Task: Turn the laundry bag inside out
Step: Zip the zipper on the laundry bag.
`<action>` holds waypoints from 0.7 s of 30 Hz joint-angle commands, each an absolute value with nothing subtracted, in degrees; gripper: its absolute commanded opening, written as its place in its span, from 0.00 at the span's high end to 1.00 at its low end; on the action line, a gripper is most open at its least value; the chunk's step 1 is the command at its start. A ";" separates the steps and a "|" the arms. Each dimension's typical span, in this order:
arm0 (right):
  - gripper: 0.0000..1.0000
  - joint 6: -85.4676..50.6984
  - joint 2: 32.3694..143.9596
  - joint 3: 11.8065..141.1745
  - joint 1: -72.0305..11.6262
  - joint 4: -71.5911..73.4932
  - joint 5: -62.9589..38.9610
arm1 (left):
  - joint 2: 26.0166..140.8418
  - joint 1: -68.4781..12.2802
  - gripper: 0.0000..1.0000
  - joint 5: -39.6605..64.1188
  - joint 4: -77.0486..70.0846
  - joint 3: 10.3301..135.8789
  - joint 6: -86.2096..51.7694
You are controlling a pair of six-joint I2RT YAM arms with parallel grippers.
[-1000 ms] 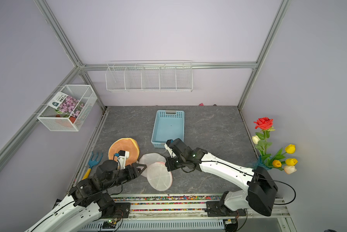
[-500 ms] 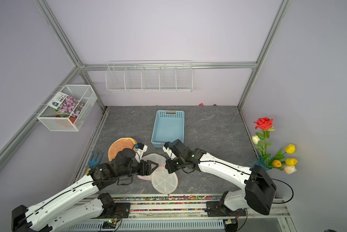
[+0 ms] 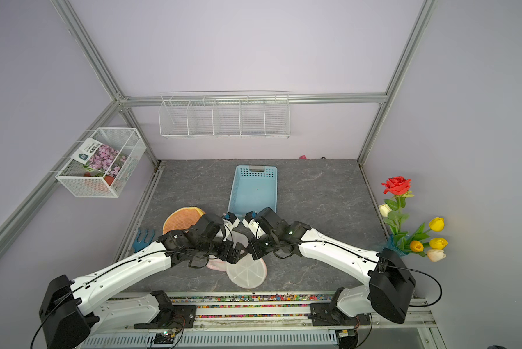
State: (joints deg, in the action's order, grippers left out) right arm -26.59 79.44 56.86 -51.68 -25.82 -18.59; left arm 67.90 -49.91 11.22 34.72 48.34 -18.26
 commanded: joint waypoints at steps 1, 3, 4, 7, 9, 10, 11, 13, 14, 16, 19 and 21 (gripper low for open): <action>1.00 -25.09 79.80 57.79 -51.00 -24.76 -19.99 | 70.11 -50.19 0.01 11.06 40.10 49.89 -12.32; 1.00 -25.00 79.72 57.58 -50.65 -24.45 -20.45 | 70.88 -50.18 0.02 12.26 40.33 50.34 -11.78; 1.00 -25.02 79.72 57.55 -50.54 -24.33 -20.56 | 71.42 -50.19 0.04 12.74 39.81 50.19 -11.11; 1.00 -24.99 79.55 57.56 -50.36 -24.05 -20.83 | 74.19 -50.19 0.15 12.79 39.92 51.23 -10.00; 1.00 -24.74 79.42 57.65 -50.19 -24.03 -21.07 | 75.93 -50.19 0.25 13.60 40.09 52.07 -9.17; 1.00 -24.77 79.41 57.65 -50.01 -24.05 -21.31 | 76.11 -50.19 0.26 14.46 39.59 52.03 -8.81; 1.00 -24.79 79.54 57.60 -49.93 -24.00 -21.44 | 76.18 -50.23 0.27 15.22 38.98 52.03 -8.55; 1.00 -24.86 79.65 57.33 -49.83 -23.70 -21.62 | 76.12 -50.21 0.39 15.79 38.51 52.19 -8.48; 1.00 -25.03 79.72 57.16 -49.75 -23.51 -21.62 | 76.12 -50.19 0.46 15.83 38.42 52.29 -8.51; 1.00 -25.48 79.80 56.72 -49.61 -23.06 -21.66 | 76.11 -50.19 0.60 15.95 38.34 52.36 -8.78; 1.00 -26.49 79.76 56.25 -49.40 -22.59 -20.94 | 75.77 -50.19 0.63 16.04 38.53 52.50 -9.25; 1.00 -27.28 79.68 56.01 -49.13 -22.80 -20.31 | 75.38 -50.19 0.63 16.17 38.82 52.64 -9.47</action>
State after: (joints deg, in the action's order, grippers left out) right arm -26.20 79.44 56.84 -49.60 -24.14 -20.82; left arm 76.16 -49.93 15.11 38.94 50.92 -9.72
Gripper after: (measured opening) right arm 0.054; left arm 0.372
